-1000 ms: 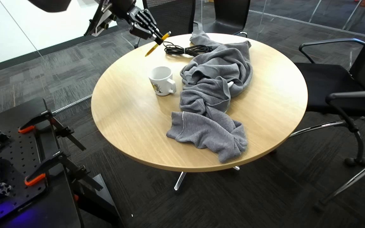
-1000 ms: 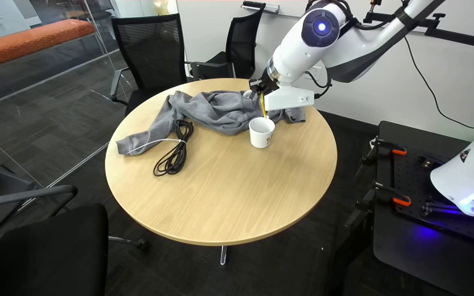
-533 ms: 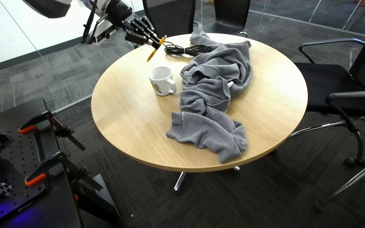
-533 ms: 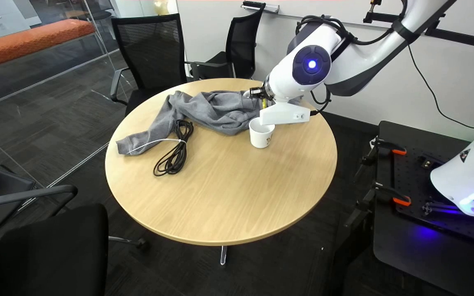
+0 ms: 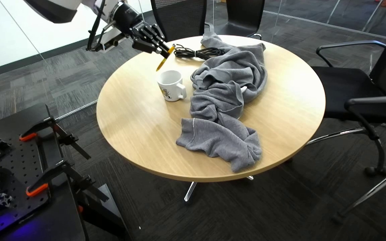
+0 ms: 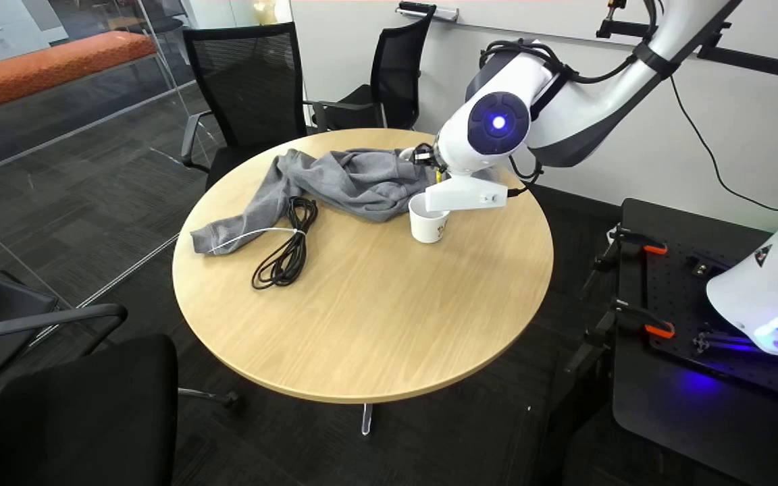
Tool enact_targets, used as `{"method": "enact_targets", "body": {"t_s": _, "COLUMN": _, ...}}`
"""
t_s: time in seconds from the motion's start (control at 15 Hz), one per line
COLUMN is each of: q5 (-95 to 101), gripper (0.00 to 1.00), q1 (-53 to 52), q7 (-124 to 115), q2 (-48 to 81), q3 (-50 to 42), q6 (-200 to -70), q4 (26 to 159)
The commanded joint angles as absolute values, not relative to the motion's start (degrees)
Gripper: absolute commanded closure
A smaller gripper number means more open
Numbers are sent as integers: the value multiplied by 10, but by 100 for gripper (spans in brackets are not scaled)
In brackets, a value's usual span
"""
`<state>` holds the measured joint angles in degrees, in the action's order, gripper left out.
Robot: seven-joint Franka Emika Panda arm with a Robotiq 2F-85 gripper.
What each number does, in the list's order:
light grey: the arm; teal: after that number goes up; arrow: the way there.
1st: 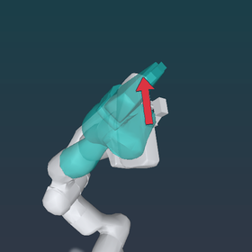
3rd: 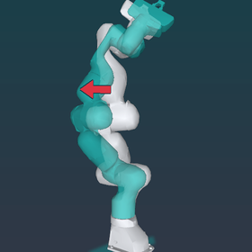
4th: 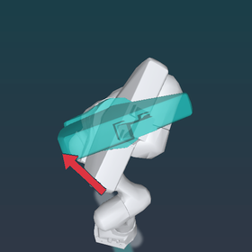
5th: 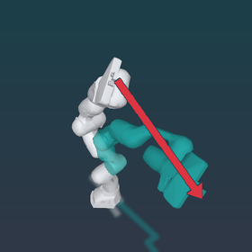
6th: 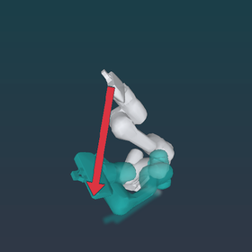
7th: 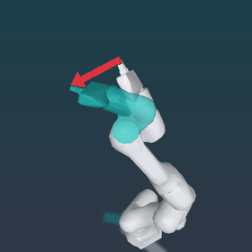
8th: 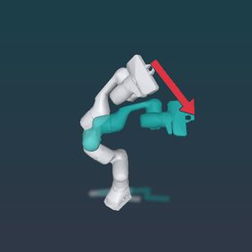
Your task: Put the pen inside the white mug cup
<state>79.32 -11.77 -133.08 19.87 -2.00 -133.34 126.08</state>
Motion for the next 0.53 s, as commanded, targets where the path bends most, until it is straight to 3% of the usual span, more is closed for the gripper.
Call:
{"method": "enact_targets", "body": {"t_s": 0.0, "q5": 805, "gripper": 96, "q1": -95, "q7": -1349, "q2": 220, "q3": 3, "q6": -1313, "q4": 1238}}
{"method": "enact_targets", "body": {"t_s": 0.47, "q5": 823, "gripper": 96, "q1": -80, "q7": -1351, "q2": 277, "q3": 6, "q6": -1320, "q4": 1192}}
